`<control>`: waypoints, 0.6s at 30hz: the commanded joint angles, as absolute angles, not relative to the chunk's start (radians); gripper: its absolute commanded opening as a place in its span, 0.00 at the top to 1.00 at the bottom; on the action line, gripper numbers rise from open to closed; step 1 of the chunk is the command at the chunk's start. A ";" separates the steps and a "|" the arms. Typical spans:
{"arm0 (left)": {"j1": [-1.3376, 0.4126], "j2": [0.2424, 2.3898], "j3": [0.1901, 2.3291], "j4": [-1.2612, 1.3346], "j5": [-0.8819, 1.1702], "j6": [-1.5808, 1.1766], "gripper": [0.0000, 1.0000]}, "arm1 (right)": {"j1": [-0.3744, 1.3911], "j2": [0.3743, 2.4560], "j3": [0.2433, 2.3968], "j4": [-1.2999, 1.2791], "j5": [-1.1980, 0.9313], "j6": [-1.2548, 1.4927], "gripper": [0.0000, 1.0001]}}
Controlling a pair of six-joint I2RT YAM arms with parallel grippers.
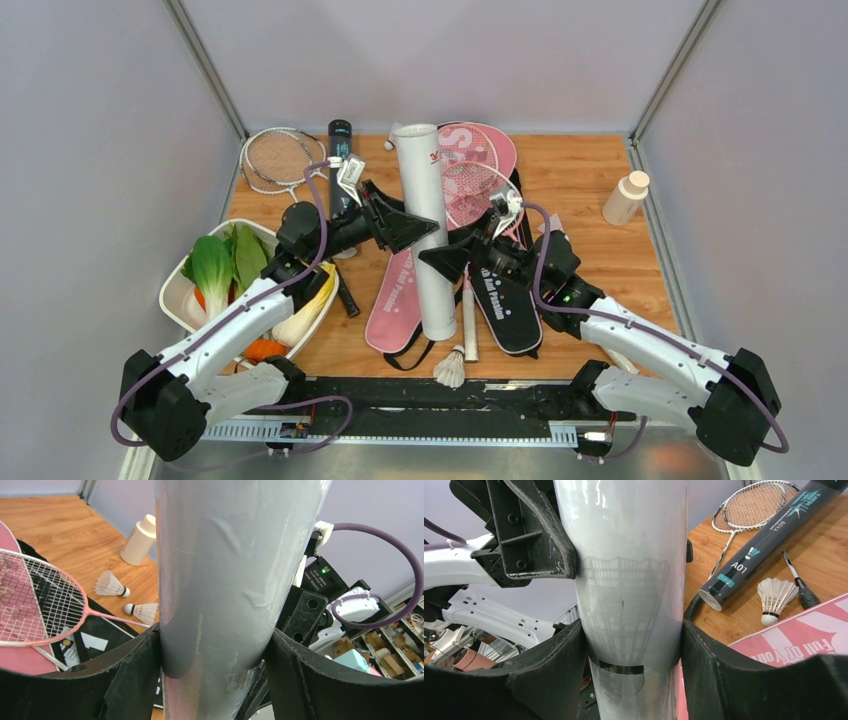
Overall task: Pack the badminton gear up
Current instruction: Open the lid of the shuttle tube.
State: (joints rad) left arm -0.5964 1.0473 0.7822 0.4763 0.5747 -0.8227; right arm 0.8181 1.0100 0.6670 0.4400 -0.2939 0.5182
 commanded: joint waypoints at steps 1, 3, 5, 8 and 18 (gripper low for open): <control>-0.610 1.042 0.766 0.628 0.643 -0.954 0.38 | 0.825 1.022 0.658 0.589 -0.289 0.513 0.49; -0.610 1.047 0.755 0.658 0.648 -0.982 0.42 | 0.826 1.034 0.658 0.581 -0.296 0.514 0.46; -0.609 1.047 0.752 0.664 0.651 -0.984 0.48 | 0.826 1.042 0.673 0.551 -0.311 0.507 0.37; -0.610 1.020 0.783 0.520 0.626 -0.846 0.59 | 0.826 1.029 0.715 0.413 -0.300 0.498 0.17; -0.609 0.915 0.962 -0.003 0.435 -0.199 0.78 | 0.825 0.946 0.977 0.005 -0.274 0.574 0.02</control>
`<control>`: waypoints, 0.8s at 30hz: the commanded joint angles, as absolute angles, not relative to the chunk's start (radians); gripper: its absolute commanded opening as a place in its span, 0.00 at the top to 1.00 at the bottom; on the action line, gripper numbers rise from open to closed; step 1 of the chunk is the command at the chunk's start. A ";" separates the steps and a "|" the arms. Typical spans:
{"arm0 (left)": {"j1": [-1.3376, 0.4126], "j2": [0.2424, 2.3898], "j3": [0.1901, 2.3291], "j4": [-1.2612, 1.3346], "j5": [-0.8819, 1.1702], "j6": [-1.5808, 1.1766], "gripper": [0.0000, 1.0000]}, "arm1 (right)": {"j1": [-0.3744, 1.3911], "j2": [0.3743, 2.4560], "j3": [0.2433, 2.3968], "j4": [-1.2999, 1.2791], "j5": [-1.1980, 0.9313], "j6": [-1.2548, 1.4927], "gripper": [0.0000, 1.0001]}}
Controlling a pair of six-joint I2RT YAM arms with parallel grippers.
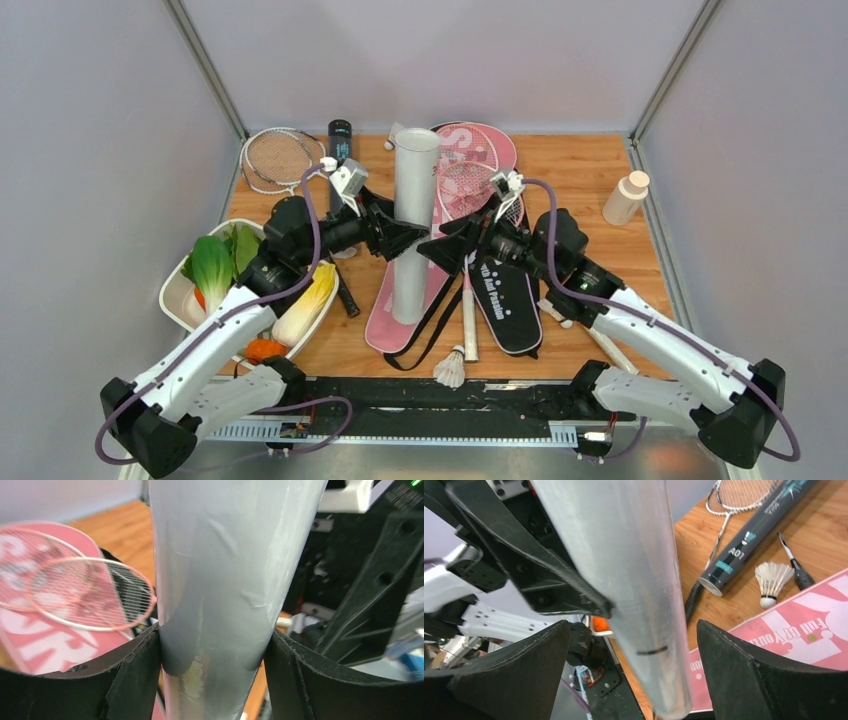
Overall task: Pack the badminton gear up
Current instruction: Open the lid of the shuttle tube.
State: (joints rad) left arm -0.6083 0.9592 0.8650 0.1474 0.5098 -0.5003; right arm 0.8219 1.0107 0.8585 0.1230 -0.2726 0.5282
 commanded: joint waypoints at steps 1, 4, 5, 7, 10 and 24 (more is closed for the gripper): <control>-0.609 0.912 0.979 -0.039 0.424 -0.146 0.79 | 0.825 0.933 1.010 -0.030 -0.274 0.578 0.02; -0.610 0.909 1.004 -0.097 0.381 -0.029 0.81 | 0.825 0.899 1.100 -0.082 -0.172 0.607 0.02; -0.610 0.906 1.001 -0.109 0.378 0.042 0.87 | 0.825 0.892 1.139 -0.107 -0.100 0.628 0.03; -0.618 0.892 0.979 -0.122 0.383 0.167 0.95 | 0.824 0.893 1.228 -0.151 -0.005 0.627 0.05; -0.643 0.873 0.960 -0.157 0.320 0.310 0.98 | 0.824 0.931 1.363 -0.228 -0.001 0.588 0.08; -0.712 0.826 0.875 -0.148 0.161 0.526 1.00 | 0.824 1.073 1.363 -0.416 -0.086 0.526 0.40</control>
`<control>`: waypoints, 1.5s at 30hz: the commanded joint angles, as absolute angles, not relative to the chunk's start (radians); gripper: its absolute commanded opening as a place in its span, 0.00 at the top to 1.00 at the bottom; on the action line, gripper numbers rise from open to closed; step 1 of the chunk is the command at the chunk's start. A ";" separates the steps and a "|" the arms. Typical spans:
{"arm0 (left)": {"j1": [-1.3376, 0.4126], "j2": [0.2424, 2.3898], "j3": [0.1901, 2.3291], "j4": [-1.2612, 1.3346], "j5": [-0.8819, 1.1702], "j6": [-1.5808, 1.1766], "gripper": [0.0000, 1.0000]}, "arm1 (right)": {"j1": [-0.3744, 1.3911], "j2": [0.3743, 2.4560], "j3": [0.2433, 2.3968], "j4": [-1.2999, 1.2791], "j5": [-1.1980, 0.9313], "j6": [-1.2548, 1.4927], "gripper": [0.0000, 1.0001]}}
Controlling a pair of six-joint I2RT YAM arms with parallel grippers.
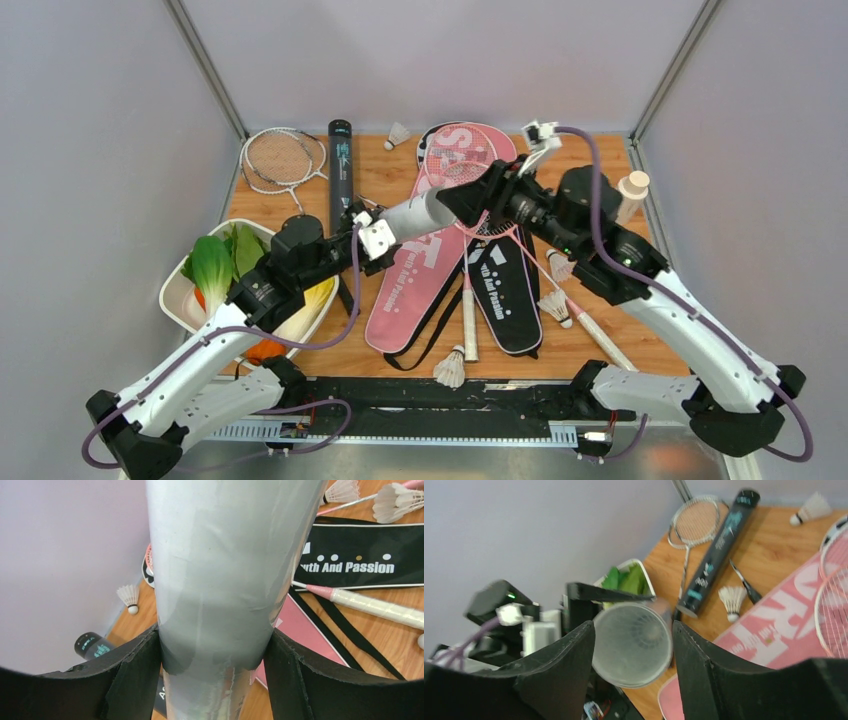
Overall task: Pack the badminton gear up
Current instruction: Open the lid of the shuttle tube, then place the lid at the center of the board.
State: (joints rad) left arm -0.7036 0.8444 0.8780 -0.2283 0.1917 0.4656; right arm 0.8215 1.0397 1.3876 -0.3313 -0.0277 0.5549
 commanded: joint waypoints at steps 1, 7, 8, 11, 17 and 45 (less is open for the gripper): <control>-0.712 0.826 0.875 -0.151 0.156 0.535 1.00 | 0.824 1.082 1.359 -0.427 -0.084 0.523 0.41; -0.713 0.816 0.871 -0.152 0.159 0.576 1.00 | 0.824 1.101 1.313 -0.437 -0.061 0.516 0.49; -0.713 0.815 0.870 -0.153 0.162 0.585 1.00 | 0.825 1.101 1.309 -0.438 -0.065 0.514 0.56; -0.713 0.816 0.871 -0.159 0.165 0.601 1.00 | 0.824 1.098 1.300 -0.437 -0.077 0.511 0.74; -0.713 0.828 0.887 -0.177 0.143 0.642 1.00 | 0.818 1.067 1.295 -0.432 -0.032 0.493 1.00; -0.713 0.797 0.886 -0.047 0.158 0.538 1.00 | 0.727 0.960 1.280 -0.436 0.740 0.355 1.00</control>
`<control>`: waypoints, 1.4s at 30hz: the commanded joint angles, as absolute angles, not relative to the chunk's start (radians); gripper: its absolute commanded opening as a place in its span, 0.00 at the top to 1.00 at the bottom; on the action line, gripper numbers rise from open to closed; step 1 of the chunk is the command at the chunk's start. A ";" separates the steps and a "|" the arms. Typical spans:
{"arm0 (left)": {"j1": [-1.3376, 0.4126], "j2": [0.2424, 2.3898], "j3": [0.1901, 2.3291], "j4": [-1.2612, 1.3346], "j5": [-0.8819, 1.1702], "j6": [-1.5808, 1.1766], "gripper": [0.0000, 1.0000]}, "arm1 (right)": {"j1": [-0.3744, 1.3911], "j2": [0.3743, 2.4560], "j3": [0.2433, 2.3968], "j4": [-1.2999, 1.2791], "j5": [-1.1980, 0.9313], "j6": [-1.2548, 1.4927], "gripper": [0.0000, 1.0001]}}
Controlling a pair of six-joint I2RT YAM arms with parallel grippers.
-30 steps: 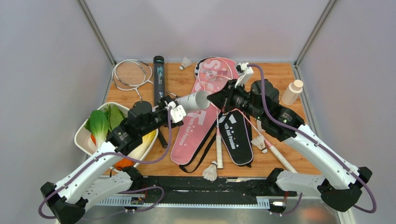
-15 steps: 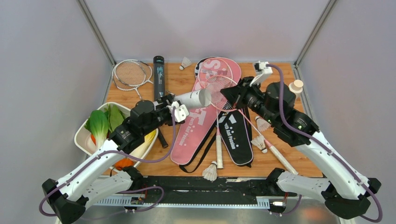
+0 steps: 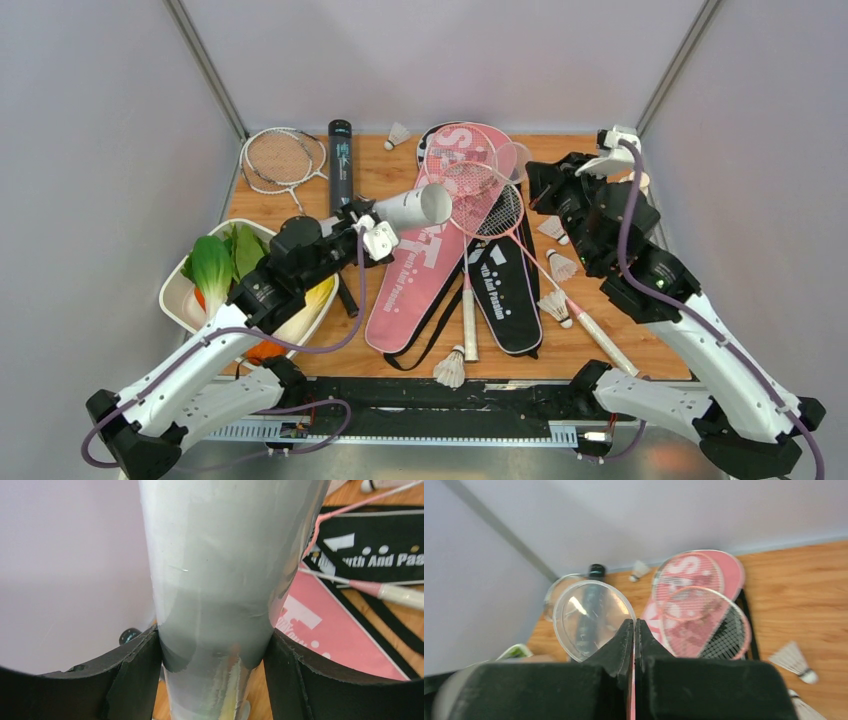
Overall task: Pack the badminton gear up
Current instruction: Place the lid at the center of the board.
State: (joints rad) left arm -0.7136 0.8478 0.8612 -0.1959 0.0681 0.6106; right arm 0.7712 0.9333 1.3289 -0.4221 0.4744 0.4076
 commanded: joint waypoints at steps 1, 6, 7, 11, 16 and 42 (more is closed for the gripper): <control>-0.713 0.793 0.889 -0.026 0.167 0.502 1.00 | 0.692 0.958 1.262 -0.446 0.745 0.368 1.00; -0.713 0.760 0.893 0.033 0.224 0.327 1.00 | 0.392 0.946 1.122 -0.508 0.527 0.463 1.00; -0.713 0.756 0.891 0.034 0.230 0.271 1.00 | 0.339 0.942 1.088 -0.518 0.497 0.483 1.00; -0.713 0.720 0.859 0.010 0.248 0.192 1.00 | 0.165 0.908 0.935 -0.553 0.456 0.559 1.00; -0.713 0.639 0.753 0.026 0.239 0.175 1.00 | -0.032 0.856 0.758 -0.549 0.426 0.640 1.00; -0.713 0.436 0.544 0.137 0.115 0.166 1.00 | -0.499 1.162 0.593 -0.335 0.165 0.578 0.59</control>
